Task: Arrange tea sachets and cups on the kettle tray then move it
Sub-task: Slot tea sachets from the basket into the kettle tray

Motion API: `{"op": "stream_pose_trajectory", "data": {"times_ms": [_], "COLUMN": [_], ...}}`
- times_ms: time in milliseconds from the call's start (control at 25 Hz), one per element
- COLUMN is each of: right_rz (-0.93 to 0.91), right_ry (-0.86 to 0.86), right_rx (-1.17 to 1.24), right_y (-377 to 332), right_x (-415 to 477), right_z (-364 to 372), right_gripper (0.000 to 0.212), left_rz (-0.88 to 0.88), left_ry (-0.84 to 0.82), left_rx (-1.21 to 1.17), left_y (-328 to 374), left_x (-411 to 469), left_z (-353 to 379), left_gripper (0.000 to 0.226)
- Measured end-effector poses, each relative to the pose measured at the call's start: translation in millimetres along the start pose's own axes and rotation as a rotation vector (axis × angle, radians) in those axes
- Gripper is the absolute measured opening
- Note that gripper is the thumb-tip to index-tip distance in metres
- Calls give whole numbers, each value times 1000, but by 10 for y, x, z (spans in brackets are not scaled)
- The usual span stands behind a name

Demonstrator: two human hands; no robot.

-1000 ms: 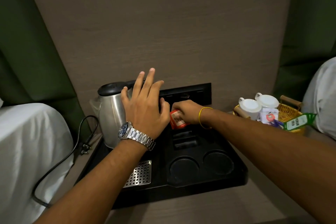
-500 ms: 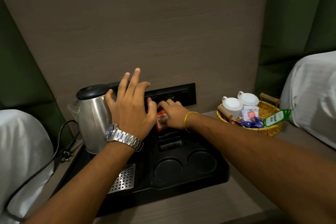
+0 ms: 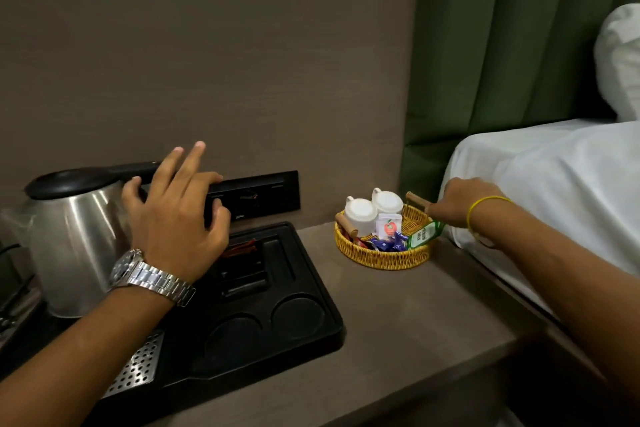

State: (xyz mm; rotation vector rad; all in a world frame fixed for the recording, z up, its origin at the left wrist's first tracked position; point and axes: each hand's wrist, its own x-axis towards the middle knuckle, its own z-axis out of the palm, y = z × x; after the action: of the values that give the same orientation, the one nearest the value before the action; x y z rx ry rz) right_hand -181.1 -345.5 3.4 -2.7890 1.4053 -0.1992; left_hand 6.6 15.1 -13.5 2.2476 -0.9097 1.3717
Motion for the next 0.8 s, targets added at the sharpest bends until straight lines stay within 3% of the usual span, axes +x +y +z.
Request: {"op": "stream_pose_trajectory", "data": {"times_ms": [200, 360, 440, 600, 800], "right_rz": [76, 74, 67, 50, 56], "right_ry": [-87, -28, 22, 107, 149], "right_rx": [543, 613, 606, 574, 618], "right_y": [-42, -148, -160, -166, -123], "right_x": [-37, -77, -88, -111, -109], "right_z": [292, 426, 476, 537, 606], "right_gripper": [18, 12, 11, 14, 20], "left_rz": [-5, 1, -3, -18, -6], "left_ry": [18, 11, -122, -615, -868], "left_rx": [-59, -212, -305, -97, -3], "left_y": [118, 39, 9, 43, -33], "left_x": [48, 68, 20, -157, -364], "left_z": [-18, -45, -6, 225, 500], "left_gripper": [32, 24, 18, 15, 26]}}
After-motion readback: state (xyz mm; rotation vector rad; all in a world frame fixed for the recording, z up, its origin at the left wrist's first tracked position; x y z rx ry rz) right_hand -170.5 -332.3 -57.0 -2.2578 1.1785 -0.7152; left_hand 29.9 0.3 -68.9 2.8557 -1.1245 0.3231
